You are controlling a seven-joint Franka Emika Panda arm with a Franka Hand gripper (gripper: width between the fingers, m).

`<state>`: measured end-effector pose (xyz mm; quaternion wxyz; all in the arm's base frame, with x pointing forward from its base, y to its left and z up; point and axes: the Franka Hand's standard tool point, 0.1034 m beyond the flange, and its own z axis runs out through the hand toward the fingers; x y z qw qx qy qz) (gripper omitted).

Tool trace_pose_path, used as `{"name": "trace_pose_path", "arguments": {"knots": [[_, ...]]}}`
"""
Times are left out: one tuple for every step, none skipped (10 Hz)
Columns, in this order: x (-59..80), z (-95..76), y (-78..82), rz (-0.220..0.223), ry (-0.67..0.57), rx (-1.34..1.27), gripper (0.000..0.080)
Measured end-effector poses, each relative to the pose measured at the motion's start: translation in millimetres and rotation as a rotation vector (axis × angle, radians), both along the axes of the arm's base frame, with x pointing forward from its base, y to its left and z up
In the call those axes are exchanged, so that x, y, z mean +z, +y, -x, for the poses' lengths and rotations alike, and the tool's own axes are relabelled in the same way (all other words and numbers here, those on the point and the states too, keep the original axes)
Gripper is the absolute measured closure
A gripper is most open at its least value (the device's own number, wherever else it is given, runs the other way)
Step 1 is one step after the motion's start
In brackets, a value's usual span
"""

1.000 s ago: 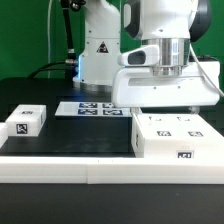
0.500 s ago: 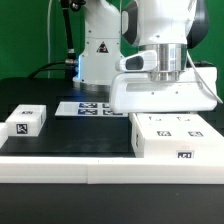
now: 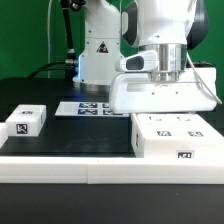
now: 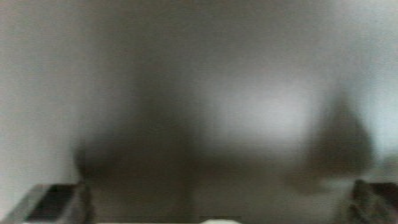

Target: Assemble cabinet

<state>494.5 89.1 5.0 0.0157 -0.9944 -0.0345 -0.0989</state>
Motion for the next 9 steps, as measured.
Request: {"name": "trace_pose_path", "arguments": {"knots": [[0.0, 0.0, 0.1, 0.001, 0.0, 0.003, 0.0211], [0.0, 0.2, 1.0, 0.001, 0.0, 0.005, 0.0384], [0.0, 0.2, 0.9, 0.002, 0.0, 0.012, 0.0384], [-0.2, 0.3, -0.7, 0.004, 0.0, 0.016, 0.0566], [-0.3, 0.5, -0.2, 0.004, 0.001, 0.017, 0.0709], [-0.3, 0.6, 0.0, 0.004, 0.001, 0.019, 0.0771], [-0.3, 0.5, 0.0, 0.005, 0.0, 0.019, 0.0771], [-0.3, 0.5, 0.0, 0.005, 0.0, 0.02, 0.0793], [-0.3, 0.5, -0.1, 0.005, 0.0, 0.021, 0.0797]]}}
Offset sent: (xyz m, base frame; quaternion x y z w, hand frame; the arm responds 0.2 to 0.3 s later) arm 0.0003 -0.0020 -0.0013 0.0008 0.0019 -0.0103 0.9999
